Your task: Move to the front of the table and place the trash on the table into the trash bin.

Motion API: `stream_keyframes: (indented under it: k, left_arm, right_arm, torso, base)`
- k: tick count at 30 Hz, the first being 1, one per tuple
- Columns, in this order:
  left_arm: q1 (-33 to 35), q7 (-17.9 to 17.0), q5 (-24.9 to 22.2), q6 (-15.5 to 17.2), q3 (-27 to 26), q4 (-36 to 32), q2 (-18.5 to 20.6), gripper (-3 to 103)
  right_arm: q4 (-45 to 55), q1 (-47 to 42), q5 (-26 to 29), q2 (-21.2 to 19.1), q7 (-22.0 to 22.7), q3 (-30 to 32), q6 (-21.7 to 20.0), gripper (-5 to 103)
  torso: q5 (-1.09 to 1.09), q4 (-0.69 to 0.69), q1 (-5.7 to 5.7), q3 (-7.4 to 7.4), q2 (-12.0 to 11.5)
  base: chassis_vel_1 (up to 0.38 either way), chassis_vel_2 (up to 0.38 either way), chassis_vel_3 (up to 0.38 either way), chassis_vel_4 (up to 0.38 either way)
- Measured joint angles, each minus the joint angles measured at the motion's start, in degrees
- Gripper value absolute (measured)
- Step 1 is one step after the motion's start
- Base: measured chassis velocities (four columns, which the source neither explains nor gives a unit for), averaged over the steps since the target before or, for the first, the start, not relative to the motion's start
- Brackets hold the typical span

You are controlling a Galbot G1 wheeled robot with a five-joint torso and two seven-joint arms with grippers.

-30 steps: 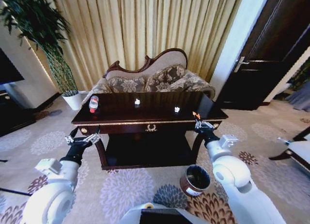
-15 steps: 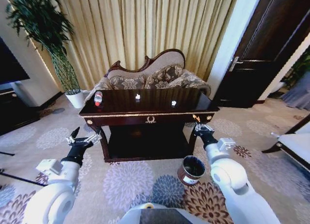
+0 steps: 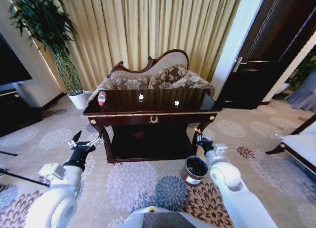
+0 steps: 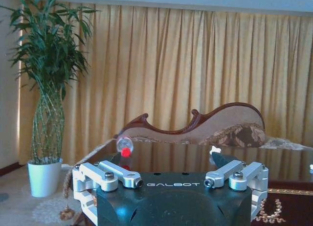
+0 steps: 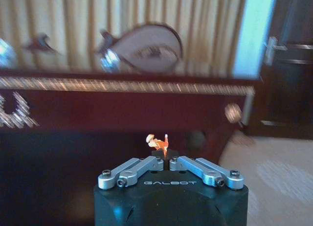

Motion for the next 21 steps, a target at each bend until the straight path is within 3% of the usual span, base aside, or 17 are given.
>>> stream_keyframes:
  k: [10,19,21]
  left_arm:
    - [0.35,-0.09,-0.36,-0.11,-0.77,0.00,-0.44,100]
    - [0.48,-0.31,-0.24,-0.90,-0.62,0.00,-0.37,100]
    - [0.48,-0.40,-0.32,-1.05,-0.75,0.00,-0.07,100]
  right_arm:
    - [-19.01,5.47,-10.05,3.93,1.34,-0.89,3.81,1]
    - [-30.19,10.50,-14.52,5.70,1.81,-0.85,5.77,1]
    - [-31.97,11.92,-14.56,5.83,2.09,-0.85,5.85,11]
  torso:
    - [-0.02,0.01,0.00,-0.01,0.00]
    - [-0.02,0.00,0.00,-0.01,0.00]
    - [-0.02,0.00,0.00,-0.01,0.00]
  base:
    - [0.000,0.000,0.000,0.000]
    - [0.000,0.000,0.000,0.000]
    - [0.000,0.000,0.000,0.000]
